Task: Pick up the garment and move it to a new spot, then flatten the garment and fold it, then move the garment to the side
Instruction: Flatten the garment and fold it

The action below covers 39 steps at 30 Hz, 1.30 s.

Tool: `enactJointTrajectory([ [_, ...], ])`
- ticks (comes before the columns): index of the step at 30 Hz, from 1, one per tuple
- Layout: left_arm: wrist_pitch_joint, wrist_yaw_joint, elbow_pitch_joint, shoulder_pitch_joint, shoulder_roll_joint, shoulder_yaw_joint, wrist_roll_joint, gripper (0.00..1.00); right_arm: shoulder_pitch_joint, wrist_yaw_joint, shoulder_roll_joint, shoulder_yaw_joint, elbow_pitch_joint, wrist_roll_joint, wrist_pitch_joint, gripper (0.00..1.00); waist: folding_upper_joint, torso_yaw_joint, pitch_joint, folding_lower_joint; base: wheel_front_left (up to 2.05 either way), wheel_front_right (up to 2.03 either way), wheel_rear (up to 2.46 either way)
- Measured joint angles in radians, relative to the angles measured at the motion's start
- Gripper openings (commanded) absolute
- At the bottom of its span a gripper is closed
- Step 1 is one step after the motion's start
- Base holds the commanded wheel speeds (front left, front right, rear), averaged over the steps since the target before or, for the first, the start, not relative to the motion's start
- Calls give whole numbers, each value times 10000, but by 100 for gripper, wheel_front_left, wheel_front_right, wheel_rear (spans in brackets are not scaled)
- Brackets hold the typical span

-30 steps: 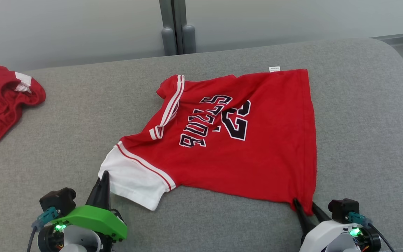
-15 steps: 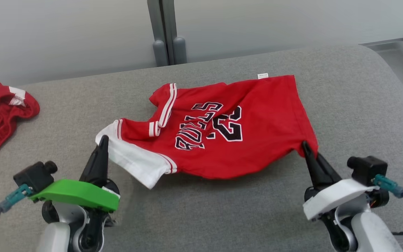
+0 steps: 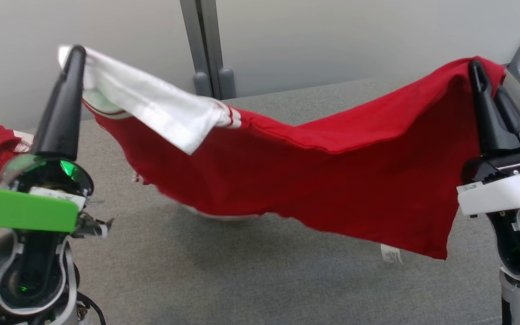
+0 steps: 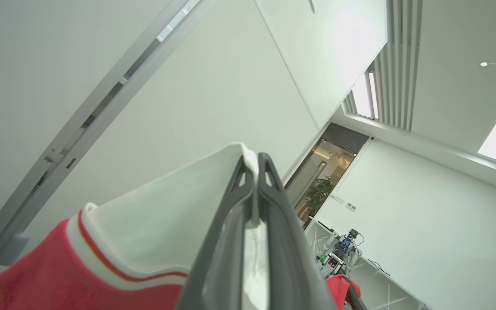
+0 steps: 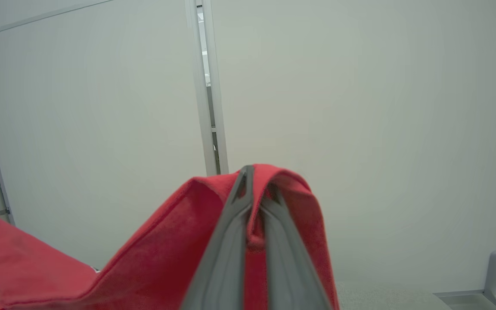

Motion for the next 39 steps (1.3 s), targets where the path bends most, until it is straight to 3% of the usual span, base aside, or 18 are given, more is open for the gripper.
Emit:
enactJointTrajectory([
  [7,523,637,-1360,-1765,619,94,591,0,-457,0,2,-188,-1739,-100,1124,0,0,-11,118,0,0,0,0],
  [14,771,675,-305,-3312,1241,-31,1346,0,-1301,0,-86,-318,-1417,-389,1584,0,0,-51,781,0,0,0,0],
  [20,570,211,1894,-5254,1657,-556,2422,0,-3663,0,-464,224,1003,-930,1106,0,0,-106,1763,0,0,0,0],
  [24,25,-190,3996,-7312,1910,-991,3507,0,-6111,0,-393,453,3290,-1319,71,0,0,-135,2568,0,0,0,0],
  [32,-2349,-775,8084,-11038,1406,-1492,4869,0,-10513,6,-299,88,8103,-2930,-2167,0,0,-71,4126,1,0,0,0],
  [39,-4203,-1200,10510,-11782,709,-1843,5058,0,-12081,6,-234,-775,11001,-4418,-3599,0,0,311,5166,2,0,0,0],
])
